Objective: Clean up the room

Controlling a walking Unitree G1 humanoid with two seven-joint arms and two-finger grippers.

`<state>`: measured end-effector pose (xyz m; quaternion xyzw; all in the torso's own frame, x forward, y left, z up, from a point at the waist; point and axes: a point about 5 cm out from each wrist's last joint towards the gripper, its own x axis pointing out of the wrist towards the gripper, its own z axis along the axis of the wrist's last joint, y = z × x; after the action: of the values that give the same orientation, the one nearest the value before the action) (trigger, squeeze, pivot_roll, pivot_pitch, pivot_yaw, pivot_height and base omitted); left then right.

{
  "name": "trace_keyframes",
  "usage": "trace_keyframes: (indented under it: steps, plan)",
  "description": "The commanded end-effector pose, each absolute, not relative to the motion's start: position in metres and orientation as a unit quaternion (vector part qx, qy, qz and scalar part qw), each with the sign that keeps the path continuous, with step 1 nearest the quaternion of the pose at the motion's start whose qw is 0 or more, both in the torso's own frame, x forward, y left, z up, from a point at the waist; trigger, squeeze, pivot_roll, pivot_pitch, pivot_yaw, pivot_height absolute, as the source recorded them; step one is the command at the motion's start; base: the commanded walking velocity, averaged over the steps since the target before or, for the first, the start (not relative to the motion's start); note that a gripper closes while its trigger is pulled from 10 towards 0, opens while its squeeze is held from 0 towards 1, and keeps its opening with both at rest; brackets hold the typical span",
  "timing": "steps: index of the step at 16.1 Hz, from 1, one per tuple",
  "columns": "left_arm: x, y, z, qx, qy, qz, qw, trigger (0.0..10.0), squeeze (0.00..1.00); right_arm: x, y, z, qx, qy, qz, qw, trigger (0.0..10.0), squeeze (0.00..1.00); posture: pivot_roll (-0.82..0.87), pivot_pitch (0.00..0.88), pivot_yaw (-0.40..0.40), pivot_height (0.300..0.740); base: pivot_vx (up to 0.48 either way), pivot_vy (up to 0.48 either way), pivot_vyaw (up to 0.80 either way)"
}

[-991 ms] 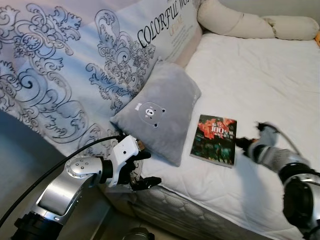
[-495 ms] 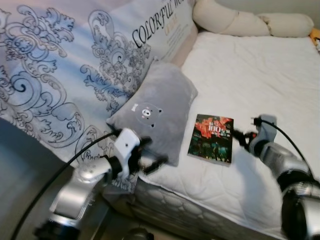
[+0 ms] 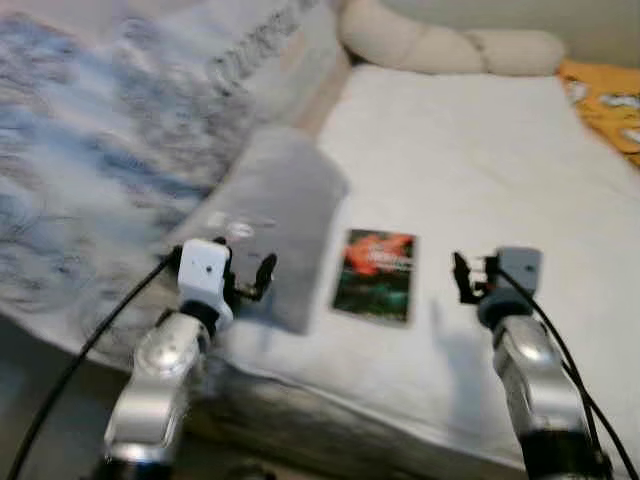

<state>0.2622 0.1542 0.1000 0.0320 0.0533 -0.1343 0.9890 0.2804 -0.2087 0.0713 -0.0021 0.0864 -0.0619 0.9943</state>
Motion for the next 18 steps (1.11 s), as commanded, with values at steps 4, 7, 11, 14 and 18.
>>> trace_keyframes:
  steps: [4,7,11,14,18]
  plan:
    - [0.261,0.156,0.1,0.043,0.049,-0.11,0.992,10.0,0.0,0.272,-0.192,0.065,0.022,0.117,-0.073,0.99,10.0,0.0,0.13,0.0,-0.003,0.74,0.0,-0.48,-0.56]
    - [0.266,0.156,0.102,0.048,0.044,-0.1,0.993,10.0,0.0,0.277,-0.19,0.069,0.011,0.118,-0.081,0.99,10.0,0.0,0.13,0.0,0.004,0.74,0.0,-0.48,-0.26]
    - [0.267,0.157,0.103,0.053,0.042,-0.098,0.993,10.0,0.0,0.282,-0.197,0.072,0.0,0.126,-0.098,0.987,10.0,0.0,0.13,0.0,0.011,0.74,0.0,-0.48,0.0]
    - [0.27,0.157,0.104,0.05,0.038,-0.087,0.994,10.0,0.0,0.282,-0.197,0.073,-0.005,0.127,-0.102,0.987,10.0,0.0,0.13,0.0,0.01,0.74,0.0,-0.48,0.0]
    - [0.273,0.156,0.105,0.05,0.035,-0.079,0.995,10.0,0.0,0.284,-0.197,0.075,-0.009,0.128,-0.102,0.986,10.0,0.0,0.13,0.0,0.012,0.74,0.0,-0.48,0.0]
